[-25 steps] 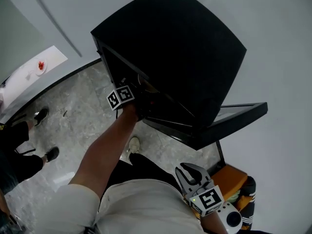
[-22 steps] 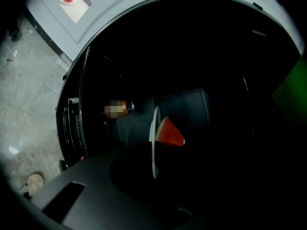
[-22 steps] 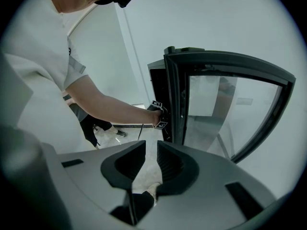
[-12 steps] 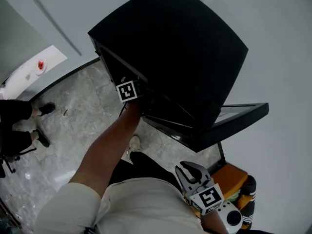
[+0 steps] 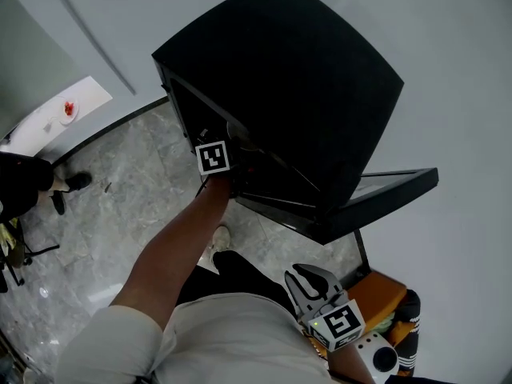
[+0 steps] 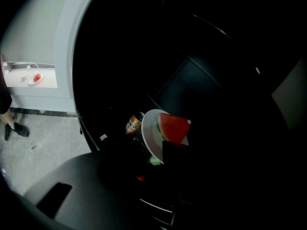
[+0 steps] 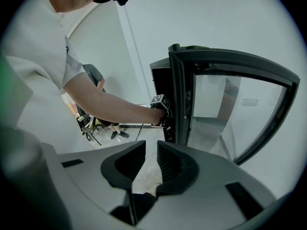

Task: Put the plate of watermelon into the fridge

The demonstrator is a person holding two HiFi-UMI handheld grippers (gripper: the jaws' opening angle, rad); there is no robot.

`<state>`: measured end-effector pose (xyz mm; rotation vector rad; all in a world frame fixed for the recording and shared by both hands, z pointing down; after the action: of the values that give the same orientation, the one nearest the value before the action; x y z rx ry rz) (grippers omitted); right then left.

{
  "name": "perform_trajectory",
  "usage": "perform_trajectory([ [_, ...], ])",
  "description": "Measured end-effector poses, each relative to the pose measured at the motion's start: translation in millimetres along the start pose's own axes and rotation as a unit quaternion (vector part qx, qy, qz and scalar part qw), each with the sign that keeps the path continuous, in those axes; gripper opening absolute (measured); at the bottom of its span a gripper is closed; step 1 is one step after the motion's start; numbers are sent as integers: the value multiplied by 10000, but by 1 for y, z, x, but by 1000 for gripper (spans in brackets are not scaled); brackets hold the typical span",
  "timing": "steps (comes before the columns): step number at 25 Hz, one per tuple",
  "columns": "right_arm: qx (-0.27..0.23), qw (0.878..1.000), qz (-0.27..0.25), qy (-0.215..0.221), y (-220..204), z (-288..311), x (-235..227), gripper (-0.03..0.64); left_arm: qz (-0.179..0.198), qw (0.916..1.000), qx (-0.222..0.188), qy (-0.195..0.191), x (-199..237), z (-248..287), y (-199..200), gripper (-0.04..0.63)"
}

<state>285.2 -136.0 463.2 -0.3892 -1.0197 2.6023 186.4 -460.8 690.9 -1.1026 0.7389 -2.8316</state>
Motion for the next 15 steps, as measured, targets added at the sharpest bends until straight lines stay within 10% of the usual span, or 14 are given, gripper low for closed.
perform_trajectory([
  [15, -423, 9987, -284, 31, 14, 9, 74, 80, 771, 9920, -213, -982, 6, -165, -24, 71],
])
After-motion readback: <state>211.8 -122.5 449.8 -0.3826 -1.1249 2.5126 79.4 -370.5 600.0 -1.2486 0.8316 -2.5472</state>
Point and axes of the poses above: the fingertips, and each gripper's own axes: z forward along the fingers, x to its left, y out of its top, the point moved 5 cm from there along -z, backward along the fingers, and after that the axes turned 6 degrees about -y, right-handed, at the moved point
